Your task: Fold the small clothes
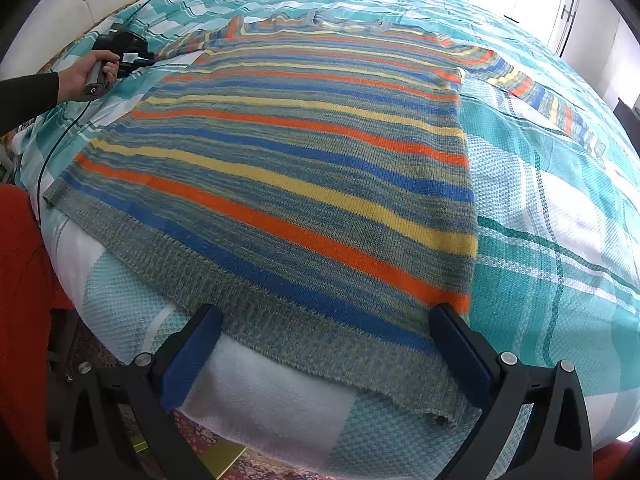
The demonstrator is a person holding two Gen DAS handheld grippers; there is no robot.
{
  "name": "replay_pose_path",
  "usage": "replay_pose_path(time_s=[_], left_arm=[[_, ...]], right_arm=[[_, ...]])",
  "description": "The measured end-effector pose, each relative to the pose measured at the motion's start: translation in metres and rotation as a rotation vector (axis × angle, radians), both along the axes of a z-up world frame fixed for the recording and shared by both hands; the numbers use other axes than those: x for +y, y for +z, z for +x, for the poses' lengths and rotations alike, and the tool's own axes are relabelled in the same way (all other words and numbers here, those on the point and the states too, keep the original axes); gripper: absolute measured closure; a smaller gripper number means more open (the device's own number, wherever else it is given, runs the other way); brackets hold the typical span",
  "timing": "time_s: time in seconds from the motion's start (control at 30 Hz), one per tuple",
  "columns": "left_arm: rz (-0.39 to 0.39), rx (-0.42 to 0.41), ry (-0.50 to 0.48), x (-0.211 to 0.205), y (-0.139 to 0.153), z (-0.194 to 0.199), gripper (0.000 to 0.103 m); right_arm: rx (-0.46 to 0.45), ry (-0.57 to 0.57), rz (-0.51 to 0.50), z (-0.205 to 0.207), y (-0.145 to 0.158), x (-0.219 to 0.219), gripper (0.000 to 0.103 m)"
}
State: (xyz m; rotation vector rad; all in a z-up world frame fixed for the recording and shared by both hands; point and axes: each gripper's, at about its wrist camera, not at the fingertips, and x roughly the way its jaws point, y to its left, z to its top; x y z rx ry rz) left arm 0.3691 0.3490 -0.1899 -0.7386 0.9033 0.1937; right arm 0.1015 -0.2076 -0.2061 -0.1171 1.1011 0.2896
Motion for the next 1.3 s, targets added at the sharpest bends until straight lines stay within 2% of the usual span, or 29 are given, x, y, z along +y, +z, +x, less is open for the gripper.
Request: replay_pose_path(time_s=[0.07, 0.2, 0.33, 0.4, 0.47, 0.5, 0.53, 0.67, 0.8, 0.87, 0.93, 1.0, 1.07, 1.17, 1.2, 1.23, 1.3], left_arm=[[0.037, 0.0, 0.036, 0.003, 0.005, -0.019, 0.096], [0.043, 0.047, 0.039, 0.006, -0.012, -0.024, 0.095], [0.033, 0.07, 0.022, -0.001, -0.018, -0.011, 0.084], [0.008, 0.06, 0.035, 0.0, -0.014, -0.015, 0.068], [0.003, 0.059, 0.041, -0.001, -0.004, -0.03, 0.048], [0.018, 0.061, 0.03, -0.005, 0.002, -0.035, 0.045], [0.051, 0.066, 0.008, -0.013, 0.01, -0.044, 0.041], [0.153, 0.046, -0.136, -0.06, 0.04, -0.091, 0.035], [0.172, -0.027, -0.302, -0.127, 0.07, -0.157, 0.028], [0.192, -0.073, -0.395, -0.168, 0.083, -0.189, 0.019], [0.225, -0.118, -0.489, -0.21, 0.087, -0.216, 0.015], [0.254, -0.132, -0.569, -0.241, 0.08, -0.23, 0.015], [0.272, -0.095, -0.618, -0.267, 0.063, -0.237, 0.015], [0.304, 0.007, -0.683, -0.288, 0.027, -0.247, 0.018], [0.319, 0.044, -0.694, -0.291, 0.015, -0.25, 0.018], [0.341, 0.059, -0.708, -0.293, 0.006, -0.257, 0.018], [0.396, 0.029, -0.731, -0.297, 0.006, -0.272, 0.017]], right_arm=[[-0.001, -0.001, 0.001, 0.0, 0.0, 0.0, 0.0], [-0.009, -0.001, 0.002, -0.001, 0.0, 0.0, 0.0], [-0.013, -0.004, 0.004, -0.002, -0.001, 0.0, 0.0], [-0.013, -0.005, 0.001, -0.002, -0.001, 0.001, 0.0], [-0.011, -0.007, 0.001, -0.001, 0.0, 0.001, 0.0], [-0.009, -0.007, -0.001, -0.001, 0.0, 0.002, 0.0], [-0.008, -0.007, -0.002, -0.001, 0.0, 0.002, 0.0], [-0.008, -0.016, -0.008, -0.002, 0.001, 0.002, 0.0], [-0.011, -0.029, 0.008, -0.005, 0.01, 0.0, 0.0], [-0.064, -0.065, 0.022, -0.012, 0.025, -0.006, 0.001], [-0.122, -0.09, 0.019, -0.019, 0.038, -0.01, 0.001], [-0.162, -0.107, 0.01, -0.021, 0.046, -0.015, 0.001], [-0.171, -0.124, -0.001, -0.019, 0.044, -0.018, 0.001], [-0.088, -0.148, -0.011, -0.01, 0.024, -0.024, 0.001], [-0.026, -0.164, -0.012, -0.008, 0.011, -0.028, 0.0], [-0.002, -0.174, 0.002, -0.01, 0.005, -0.032, 0.0], [-0.026, -0.171, 0.022, -0.015, 0.005, -0.035, 0.0]])
